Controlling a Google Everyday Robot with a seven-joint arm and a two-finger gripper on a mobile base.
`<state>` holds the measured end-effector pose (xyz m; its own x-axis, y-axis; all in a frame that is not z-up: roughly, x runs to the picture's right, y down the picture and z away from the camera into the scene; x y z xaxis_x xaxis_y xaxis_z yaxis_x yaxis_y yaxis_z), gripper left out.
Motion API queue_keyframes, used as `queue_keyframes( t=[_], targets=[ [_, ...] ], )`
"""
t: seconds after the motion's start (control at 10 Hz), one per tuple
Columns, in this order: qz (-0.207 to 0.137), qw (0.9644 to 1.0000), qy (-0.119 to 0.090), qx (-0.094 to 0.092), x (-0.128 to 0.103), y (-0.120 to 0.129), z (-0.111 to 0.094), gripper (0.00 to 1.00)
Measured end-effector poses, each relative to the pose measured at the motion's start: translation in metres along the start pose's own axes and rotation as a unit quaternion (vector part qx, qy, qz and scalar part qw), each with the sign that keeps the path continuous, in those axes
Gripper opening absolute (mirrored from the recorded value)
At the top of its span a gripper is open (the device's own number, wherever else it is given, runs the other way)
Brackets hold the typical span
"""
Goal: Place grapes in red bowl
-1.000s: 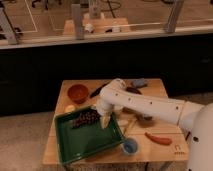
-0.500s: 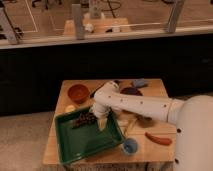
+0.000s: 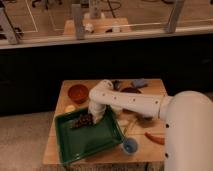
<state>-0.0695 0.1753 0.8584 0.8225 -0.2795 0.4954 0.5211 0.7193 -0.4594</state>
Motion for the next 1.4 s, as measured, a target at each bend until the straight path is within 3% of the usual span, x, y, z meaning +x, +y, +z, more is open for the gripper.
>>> queue_keyframes(
  t=[0.2,0.3,0.4,0.6,1.0,1.2,1.4],
  targets=[
    [0.003,0.9999,-0.012,-0.008,-0.002,-0.002,-0.003,0.07],
    [0.000,0.9996,-0.026,-0.007,-0.002,-0.001,-0.009,0.02],
    [-0.008,0.9989,-0.046,-0.005,-0.004,0.002,-0.019,0.00],
    [-0.033,0.9970,-0.068,0.015,-0.016,0.001,-0.057,0.00],
    [-0.077,0.9911,-0.087,0.065,-0.047,-0.017,-0.142,0.00],
    [-0.082,0.9884,-0.093,0.088,-0.057,-0.047,-0.159,0.00],
    [-0.077,0.9873,-0.093,0.104,-0.050,-0.081,-0.155,0.00]
  ],
)
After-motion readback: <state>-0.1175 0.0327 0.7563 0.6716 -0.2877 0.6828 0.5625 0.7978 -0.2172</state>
